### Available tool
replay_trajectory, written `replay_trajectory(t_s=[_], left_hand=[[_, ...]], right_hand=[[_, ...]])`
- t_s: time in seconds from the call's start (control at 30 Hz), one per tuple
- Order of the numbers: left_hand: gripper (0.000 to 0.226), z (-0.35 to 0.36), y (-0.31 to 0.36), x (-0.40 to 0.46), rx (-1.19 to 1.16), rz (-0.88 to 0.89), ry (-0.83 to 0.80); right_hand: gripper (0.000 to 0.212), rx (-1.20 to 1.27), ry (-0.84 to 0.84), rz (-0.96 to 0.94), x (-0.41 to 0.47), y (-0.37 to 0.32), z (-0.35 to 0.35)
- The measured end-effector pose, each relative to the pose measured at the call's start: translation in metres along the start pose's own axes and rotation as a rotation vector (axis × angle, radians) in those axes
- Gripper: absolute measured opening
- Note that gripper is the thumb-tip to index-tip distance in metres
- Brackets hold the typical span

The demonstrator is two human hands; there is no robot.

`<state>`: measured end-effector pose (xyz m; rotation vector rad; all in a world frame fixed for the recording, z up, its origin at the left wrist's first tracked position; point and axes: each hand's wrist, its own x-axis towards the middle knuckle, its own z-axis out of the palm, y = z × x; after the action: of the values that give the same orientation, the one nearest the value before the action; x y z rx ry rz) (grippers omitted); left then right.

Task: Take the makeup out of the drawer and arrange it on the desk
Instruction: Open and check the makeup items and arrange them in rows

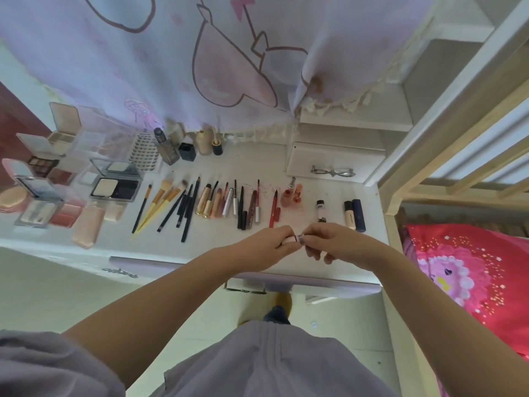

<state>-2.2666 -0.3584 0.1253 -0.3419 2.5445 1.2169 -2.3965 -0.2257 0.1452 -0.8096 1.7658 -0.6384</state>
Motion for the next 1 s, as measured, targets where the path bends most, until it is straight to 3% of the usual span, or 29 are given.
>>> replay_trajectory(t_s=[0.07,0.2,0.3,0.47,0.57,0.73,0.87,1.0], left_hand=[[0.018,-0.001,-0.002,-0.001,-0.007,-0.002,0.002],[0.021,0.000,-0.001,-0.001,0.003,0.006,0.000],[0.020,0.000,0.000,0.001,0.005,0.007,-0.007],[0.022,-0.002,-0.004,0.004,0.009,0.007,-0.016],[0.020,-0.002,-0.007,0.006,0.000,-0.005,-0.031],[0.020,-0.005,-0.007,0.008,0.001,0.003,-0.033],[0.018,-0.006,-0.007,0.009,-0.005,0.005,-0.056],[0.017,-0.009,-0.007,0.013,-0.007,0.022,-0.049]], right_hand=[[0.014,0.026,0.006,-0.002,0.001,-0.001,0.001],[0.025,-0.019,0.035,0.025,0.002,-0.004,0.003],[0.010,-0.009,0.040,-0.010,0.002,-0.002,0.001],[0.027,0.006,0.064,0.052,0.004,-0.002,0.001],[0.017,0.005,0.064,0.023,0.006,0.000,0.000],[0.029,0.053,0.053,0.090,0.008,0.000,-0.001],[0.013,0.024,0.038,0.054,0.010,0.002,-0.005],[0.025,0.066,0.013,0.099,0.010,-0.001,-0.009]])
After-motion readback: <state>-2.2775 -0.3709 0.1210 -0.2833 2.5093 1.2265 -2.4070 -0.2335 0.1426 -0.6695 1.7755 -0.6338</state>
